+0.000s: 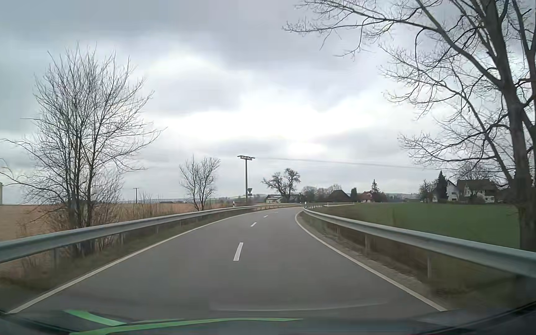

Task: Follow the waypoints while adhering to traffic rules and regulations

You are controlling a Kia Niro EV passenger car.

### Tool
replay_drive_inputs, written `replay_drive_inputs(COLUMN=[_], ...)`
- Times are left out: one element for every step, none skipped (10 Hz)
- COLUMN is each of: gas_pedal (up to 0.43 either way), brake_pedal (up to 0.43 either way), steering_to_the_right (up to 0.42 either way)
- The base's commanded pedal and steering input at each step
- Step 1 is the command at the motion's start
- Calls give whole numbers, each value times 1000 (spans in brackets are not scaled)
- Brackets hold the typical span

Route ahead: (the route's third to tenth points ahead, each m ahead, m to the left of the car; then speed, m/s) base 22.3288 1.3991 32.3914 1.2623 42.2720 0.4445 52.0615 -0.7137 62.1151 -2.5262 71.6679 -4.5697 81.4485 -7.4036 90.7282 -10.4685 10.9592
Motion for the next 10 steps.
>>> replay_drive_inputs(gas_pedal=[280, 280, 280, 280, 280, 280, 280, 280, 280, 280], brake_pedal=[0, 0, 0, 0, 0, 0, 0, 0, 0, 0], steering_to_the_right=[-2, -2, -2, -2, -2, -1, -1, 0, 0, 3])
